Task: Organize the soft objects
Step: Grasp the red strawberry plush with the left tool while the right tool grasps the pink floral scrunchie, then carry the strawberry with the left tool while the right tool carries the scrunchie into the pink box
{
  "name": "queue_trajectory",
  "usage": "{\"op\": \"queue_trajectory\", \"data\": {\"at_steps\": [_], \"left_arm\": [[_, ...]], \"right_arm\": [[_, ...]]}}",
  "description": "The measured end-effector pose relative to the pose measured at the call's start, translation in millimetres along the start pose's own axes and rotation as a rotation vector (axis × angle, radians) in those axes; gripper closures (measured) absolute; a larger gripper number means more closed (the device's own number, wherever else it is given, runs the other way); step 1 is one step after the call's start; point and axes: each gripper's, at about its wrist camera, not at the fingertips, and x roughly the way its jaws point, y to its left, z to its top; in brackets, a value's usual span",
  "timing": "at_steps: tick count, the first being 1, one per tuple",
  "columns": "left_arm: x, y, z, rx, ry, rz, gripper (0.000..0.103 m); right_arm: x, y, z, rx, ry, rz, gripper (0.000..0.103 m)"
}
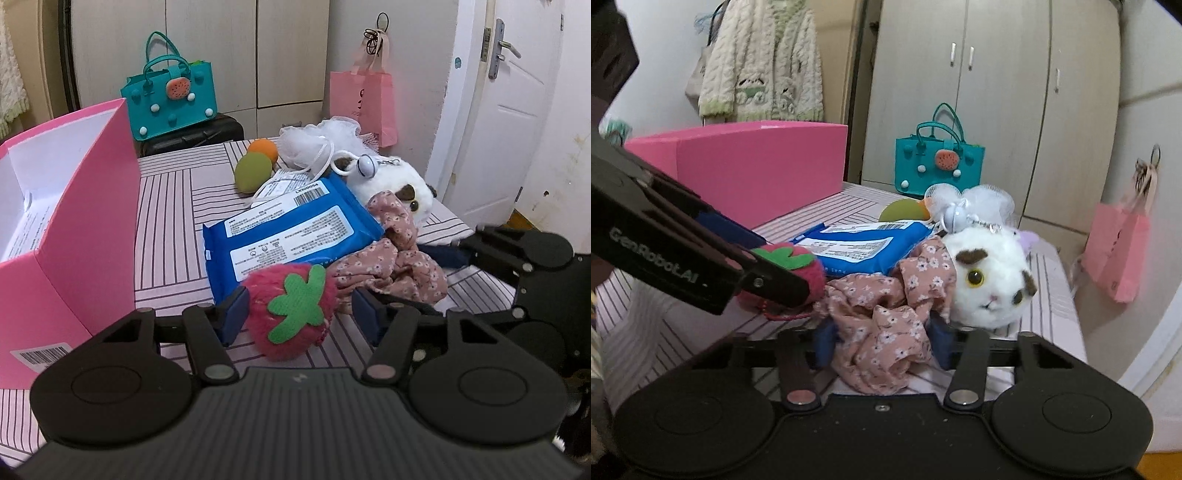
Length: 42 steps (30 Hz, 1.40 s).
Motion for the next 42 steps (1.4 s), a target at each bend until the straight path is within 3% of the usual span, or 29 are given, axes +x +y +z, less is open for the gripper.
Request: {"op": "queue_trajectory", "data": {"at_steps": [3,6,16,19,23,29,33,34,36,38,42], "left_arm": [[1,2,0,-0.009,0.0,0.0,0.043],[2,3,0,-0.024,0.007,0.003,0.043],[14,2,1,-0.042,0.047,0.025,0.043],[17,0,0,-0.037,0.051,0.035,0.049],[18,1,-1,-0.036,0.057,0.037,0.053],[18,2,-3,-0.047,0.053,0.038,0.056],[17,1,-3,-0.047,0.053,0.042,0.057],[17,1,-4,-0.049,0.054,0.043,0.057],[16,1,-4,-0.048,0.057,0.042,0.058],[14,2,-3,-0.05,0.064,0.033,0.058],[7,5,-2,-0.066,0.089,-0.021,0.058]], "right_arm": [[-2,0,-4,0.05,-0.003,-0.011,0.078],[-8,-2,-8,0.108,-0.011,-0.027,0.085],[-23,-5,-5,0.175,0.051,-0.014,0.087],[-27,-7,-3,0.194,0.074,-0.027,0.087],[-27,-7,-5,0.174,0.084,-0.061,0.074],[-19,-8,-8,0.169,0.065,-0.071,0.047],[-12,-9,-10,0.182,0.049,-0.082,0.045],[-12,-9,-11,0.189,0.045,-0.081,0.046],[-13,-9,-12,0.199,0.042,-0.066,0.073],[-16,-9,-12,0.22,0.049,-0.042,0.079],[-22,-12,-10,0.258,0.067,-0.013,0.081]]}}
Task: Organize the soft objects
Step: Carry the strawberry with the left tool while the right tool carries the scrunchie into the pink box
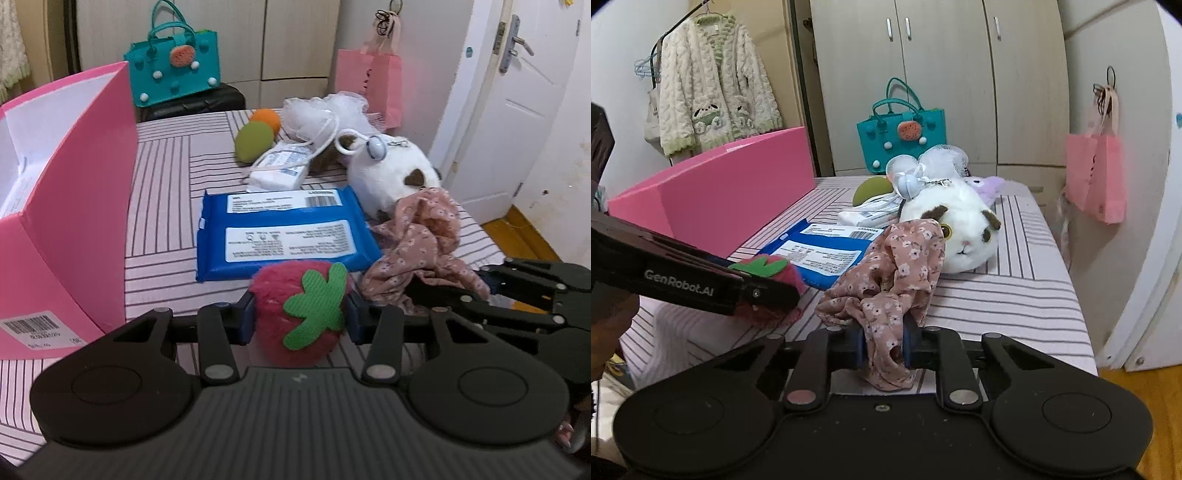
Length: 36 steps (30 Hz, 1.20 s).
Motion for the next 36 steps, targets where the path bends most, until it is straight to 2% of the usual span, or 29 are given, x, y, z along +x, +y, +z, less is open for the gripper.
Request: {"op": "queue_trajectory", "data": {"at_steps": [5,10,16,24,36], "left_arm": [[-10,-5,-1,0.051,0.014,-0.002,0.058],[-15,-1,-1,0.064,0.076,-0.026,0.058],[-25,7,1,0.083,0.106,-0.025,0.058],[-41,21,13,0.091,0.156,-0.049,0.058],[-68,43,26,0.107,0.236,-0.061,0.058]], "right_arm": [[-10,0,4,0.04,0.005,0.042,0.082],[-18,0,11,0.066,0.027,0.082,0.082],[-24,5,20,0.08,0.052,0.119,0.081],[-27,13,37,0.072,0.113,0.188,0.081],[-25,50,62,0.023,0.249,0.317,0.081]]}}
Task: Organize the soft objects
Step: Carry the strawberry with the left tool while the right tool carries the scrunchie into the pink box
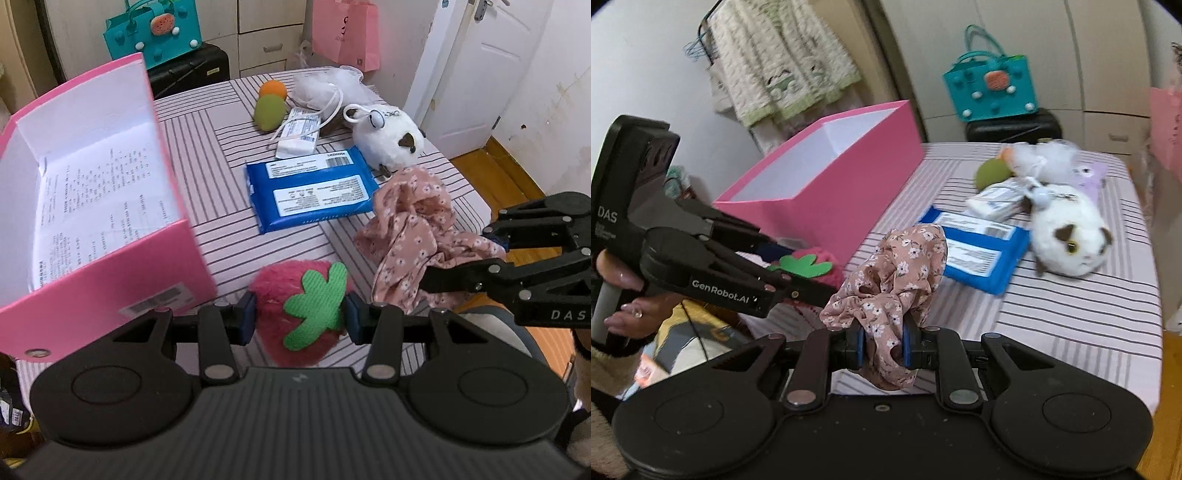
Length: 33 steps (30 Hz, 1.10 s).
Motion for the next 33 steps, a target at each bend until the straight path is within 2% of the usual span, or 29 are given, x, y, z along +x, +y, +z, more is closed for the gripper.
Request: {"op": "queue_trajectory", "data": {"at_steps": [14,18,24,27,33], "left_arm": [[-62,35,-12,0.004,0.006,0.004,0.058],[-76,46,-14,0.005,-0.014,0.014,0.058],[-103,71,-12,-0.009,-0.121,0.056,0.058],[-109,87,-8,-0.055,-0.197,0.087,0.058],[-106,119,3,-0.13,-0.278,0.052,0.058]], "right_arm": [[11,44,41,-0.065,0.105,0.16,0.081],[16,56,57,-0.087,0.103,0.174,0.081],[23,78,81,-0.16,0.031,0.147,0.081],[28,87,93,-0.171,0.007,0.162,0.081],[43,103,120,-0.241,-0.035,0.121,0.081]]}}
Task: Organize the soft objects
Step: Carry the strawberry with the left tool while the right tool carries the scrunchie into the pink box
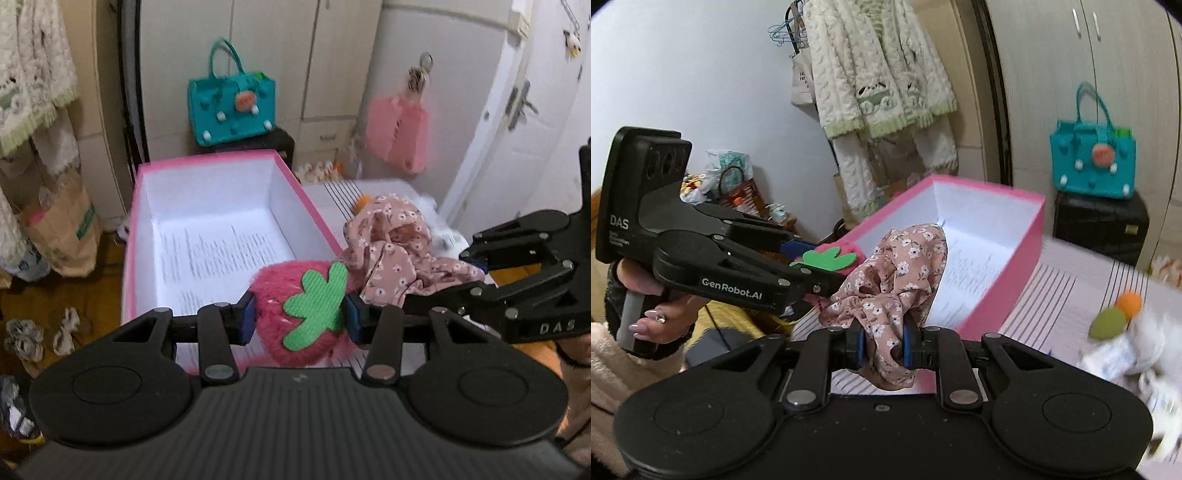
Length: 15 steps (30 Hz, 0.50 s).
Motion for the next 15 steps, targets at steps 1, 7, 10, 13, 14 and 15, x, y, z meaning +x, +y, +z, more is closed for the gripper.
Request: {"op": "queue_trajectory", "data": {"at_steps": [1,7,10,13,14,15], "left_arm": [[1,3,5,0.002,-0.017,0.01,0.058],[30,26,40,-0.001,-0.049,0.05,0.058],[59,40,49,-0.028,-0.039,0.086,0.058],[81,53,60,-0.06,-0.002,0.101,0.058],[89,56,63,-0.061,0.012,0.111,0.058],[96,59,68,-0.06,0.03,0.125,0.058]], "right_arm": [[3,0,5,-0.012,-0.006,-0.007,0.081],[47,-6,37,-0.102,-0.012,-0.097,0.081],[75,-19,46,-0.093,0.006,-0.129,0.081],[100,-38,55,-0.078,0.042,-0.147,0.081],[109,-43,59,-0.086,0.055,-0.164,0.081],[117,-48,62,-0.093,0.067,-0.177,0.081]]}}
